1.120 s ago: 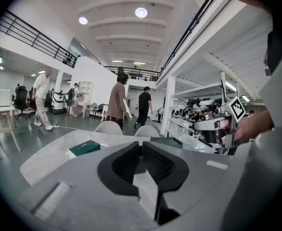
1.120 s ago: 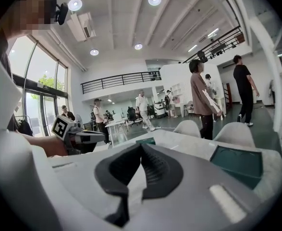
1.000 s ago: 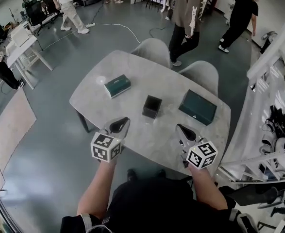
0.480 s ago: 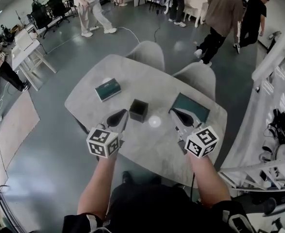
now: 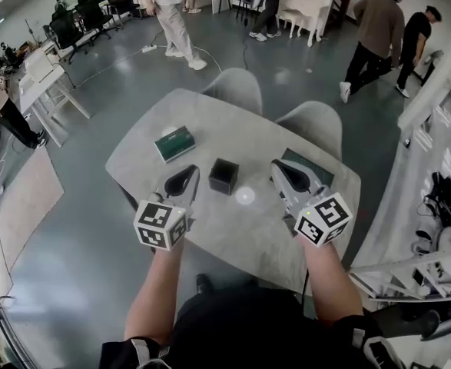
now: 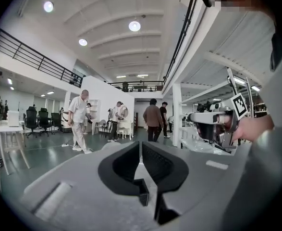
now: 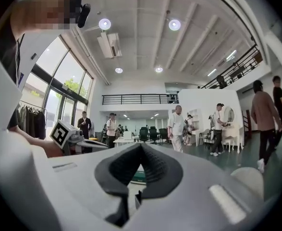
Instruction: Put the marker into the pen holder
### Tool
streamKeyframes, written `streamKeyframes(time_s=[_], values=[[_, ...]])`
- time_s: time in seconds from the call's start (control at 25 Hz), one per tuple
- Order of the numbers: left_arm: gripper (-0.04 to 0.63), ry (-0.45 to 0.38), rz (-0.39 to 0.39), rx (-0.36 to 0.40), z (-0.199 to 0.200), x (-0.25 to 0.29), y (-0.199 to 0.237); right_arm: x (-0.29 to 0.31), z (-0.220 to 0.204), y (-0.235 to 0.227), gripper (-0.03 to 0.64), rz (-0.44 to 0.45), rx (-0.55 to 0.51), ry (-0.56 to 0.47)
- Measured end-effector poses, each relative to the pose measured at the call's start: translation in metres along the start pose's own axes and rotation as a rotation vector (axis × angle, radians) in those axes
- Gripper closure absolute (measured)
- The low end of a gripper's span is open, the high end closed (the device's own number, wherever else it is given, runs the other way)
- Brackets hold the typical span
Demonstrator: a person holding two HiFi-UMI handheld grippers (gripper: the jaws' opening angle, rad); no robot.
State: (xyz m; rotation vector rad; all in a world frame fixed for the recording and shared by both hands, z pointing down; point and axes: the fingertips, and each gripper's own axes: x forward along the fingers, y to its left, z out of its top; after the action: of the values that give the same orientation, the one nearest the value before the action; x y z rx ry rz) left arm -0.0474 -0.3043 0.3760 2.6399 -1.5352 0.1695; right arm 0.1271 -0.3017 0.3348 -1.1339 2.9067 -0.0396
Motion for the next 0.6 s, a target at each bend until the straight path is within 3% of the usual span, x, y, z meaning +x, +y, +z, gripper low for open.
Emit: streamKeyframes(time_s=[0.6], values=[[0.569,0.015,-0.013,-0.065,-0.02,-0.018,0.031,0.009,-0.023,0.028,0.615,-0.012,0.015,0.06]])
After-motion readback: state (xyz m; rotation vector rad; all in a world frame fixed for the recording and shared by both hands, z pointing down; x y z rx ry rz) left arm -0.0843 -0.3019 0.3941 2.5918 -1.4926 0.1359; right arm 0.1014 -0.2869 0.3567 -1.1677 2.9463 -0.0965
